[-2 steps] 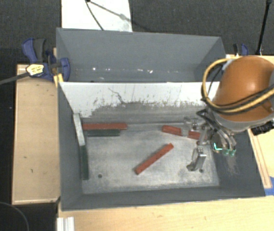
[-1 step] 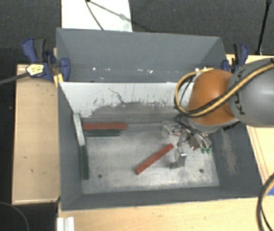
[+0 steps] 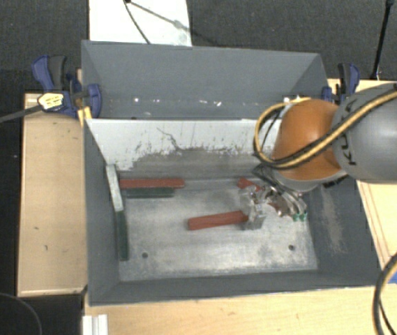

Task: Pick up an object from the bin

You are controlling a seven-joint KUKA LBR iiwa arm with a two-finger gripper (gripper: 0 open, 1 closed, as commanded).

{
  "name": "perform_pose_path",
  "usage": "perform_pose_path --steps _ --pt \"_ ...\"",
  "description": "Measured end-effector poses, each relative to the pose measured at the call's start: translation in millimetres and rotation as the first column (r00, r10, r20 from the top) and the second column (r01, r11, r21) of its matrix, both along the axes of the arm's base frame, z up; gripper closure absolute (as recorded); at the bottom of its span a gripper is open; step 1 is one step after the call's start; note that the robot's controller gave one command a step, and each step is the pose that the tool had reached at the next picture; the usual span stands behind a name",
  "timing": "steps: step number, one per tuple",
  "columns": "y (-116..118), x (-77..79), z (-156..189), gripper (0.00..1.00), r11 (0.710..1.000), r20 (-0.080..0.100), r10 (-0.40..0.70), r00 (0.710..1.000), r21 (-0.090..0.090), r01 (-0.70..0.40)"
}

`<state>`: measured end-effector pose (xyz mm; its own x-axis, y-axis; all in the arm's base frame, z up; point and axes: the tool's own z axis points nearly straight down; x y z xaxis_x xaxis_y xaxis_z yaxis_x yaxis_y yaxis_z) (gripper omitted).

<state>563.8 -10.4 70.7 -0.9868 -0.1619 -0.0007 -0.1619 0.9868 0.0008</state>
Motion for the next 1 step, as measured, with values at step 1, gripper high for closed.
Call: perform_pose_path --steps 1 --pt "-0.5 0.7 143.7 1.00 1.000 0.011 0.015 1.000 -0.001 -0.015"
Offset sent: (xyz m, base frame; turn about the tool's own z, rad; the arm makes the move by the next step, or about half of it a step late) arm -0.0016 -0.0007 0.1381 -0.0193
